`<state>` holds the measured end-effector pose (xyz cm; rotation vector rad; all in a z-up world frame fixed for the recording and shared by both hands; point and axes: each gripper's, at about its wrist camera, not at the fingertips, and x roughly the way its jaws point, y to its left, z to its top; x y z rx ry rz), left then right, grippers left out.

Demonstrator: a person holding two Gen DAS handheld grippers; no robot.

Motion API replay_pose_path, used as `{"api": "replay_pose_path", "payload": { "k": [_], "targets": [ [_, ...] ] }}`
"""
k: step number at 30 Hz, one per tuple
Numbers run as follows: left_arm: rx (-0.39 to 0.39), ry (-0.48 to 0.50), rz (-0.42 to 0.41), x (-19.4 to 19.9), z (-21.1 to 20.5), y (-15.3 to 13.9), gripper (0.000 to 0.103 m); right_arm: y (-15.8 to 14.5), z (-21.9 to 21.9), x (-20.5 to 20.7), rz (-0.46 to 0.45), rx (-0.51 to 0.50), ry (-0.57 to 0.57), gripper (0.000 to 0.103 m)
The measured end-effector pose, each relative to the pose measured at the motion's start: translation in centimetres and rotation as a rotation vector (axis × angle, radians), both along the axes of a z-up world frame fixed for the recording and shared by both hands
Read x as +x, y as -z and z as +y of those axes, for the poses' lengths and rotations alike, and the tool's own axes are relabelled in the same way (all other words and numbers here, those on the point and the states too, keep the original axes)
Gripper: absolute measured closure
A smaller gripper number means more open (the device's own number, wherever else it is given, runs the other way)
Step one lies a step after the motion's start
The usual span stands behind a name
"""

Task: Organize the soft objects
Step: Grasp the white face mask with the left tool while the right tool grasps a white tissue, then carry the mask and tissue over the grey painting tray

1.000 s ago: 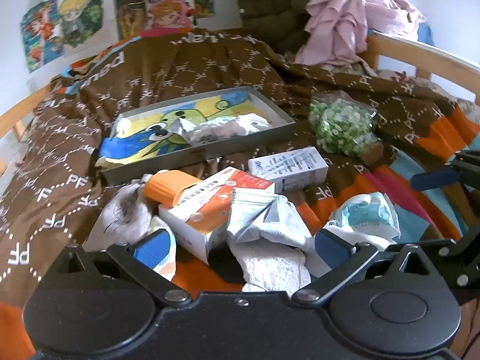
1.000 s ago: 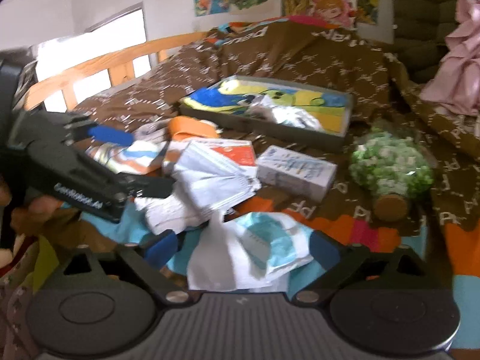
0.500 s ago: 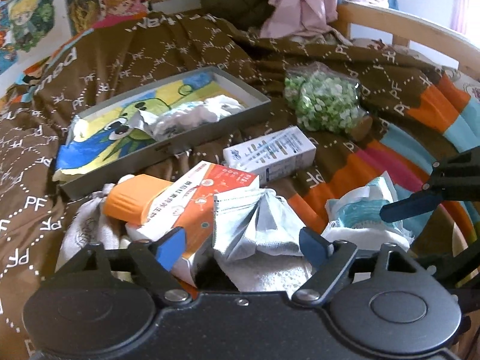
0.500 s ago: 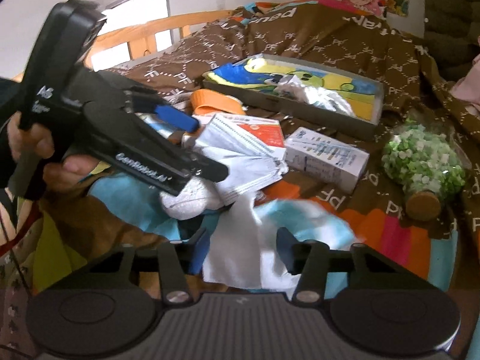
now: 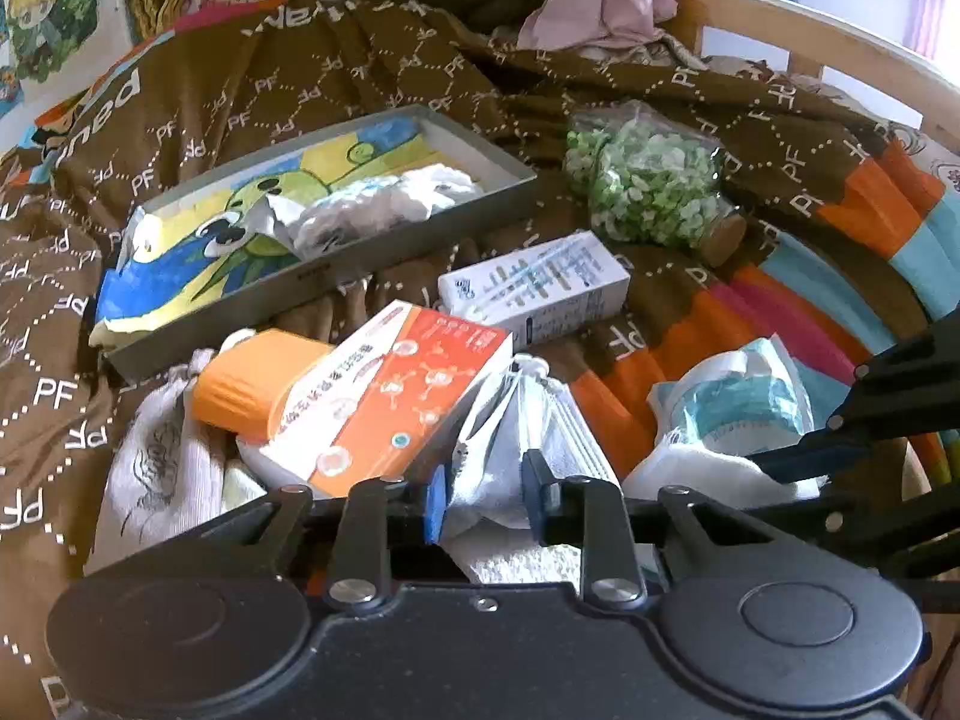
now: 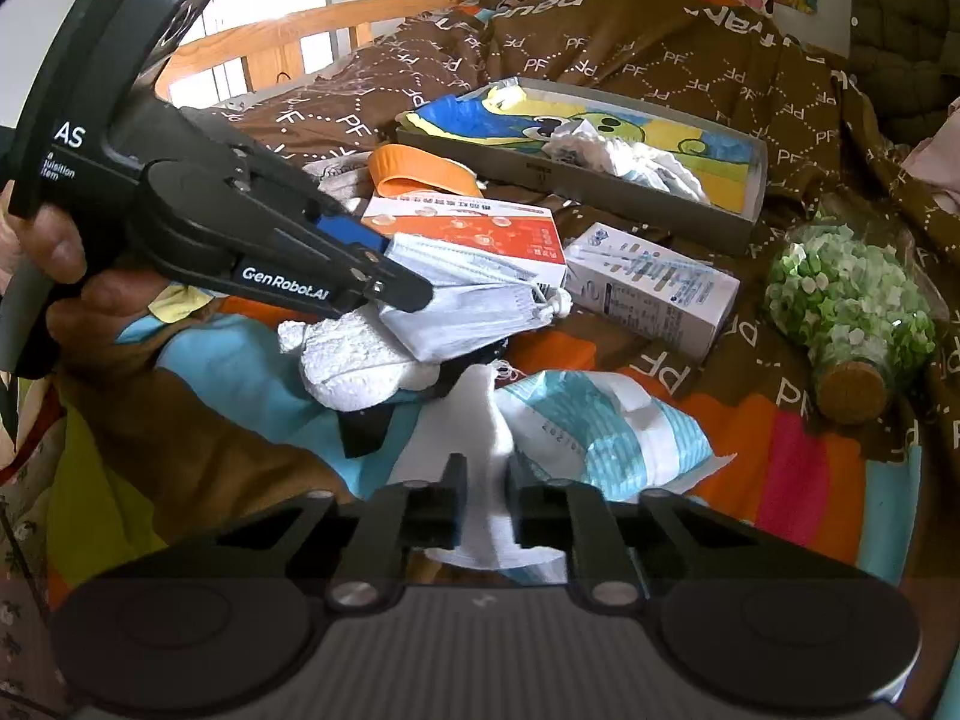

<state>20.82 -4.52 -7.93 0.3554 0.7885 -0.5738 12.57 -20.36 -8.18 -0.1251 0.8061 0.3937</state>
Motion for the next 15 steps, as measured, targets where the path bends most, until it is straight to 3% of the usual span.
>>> {"api": "replay_pose_path", "payload": {
  "k": [1,6,10,15],
  "targets": [
    [0.005,-0.009,0.009,0.0,0.0,0.1,0.087,0.0,0.0,0.0,-0.001,0.002,0.001,0.097],
    [0.013,-0.059,0.028,-0.2,0.0,-0.3,0.098,-0.5,-0.2,-0.3,-0.038,0.034,-0.005,0.099],
    [-0.050,-0.126,0.072,-0.3,0.6,-1.4,0.098,-1.2,-0.4,-0.7,-0.075,0.067,-0.009,0.099],
    [-0.073,-0.156,0.045,-1.6,1.2,-3.3,0.098,-2.2,-0.9,-1.3,-0.129,0.140,-0.011,0.099]
  ]
}}
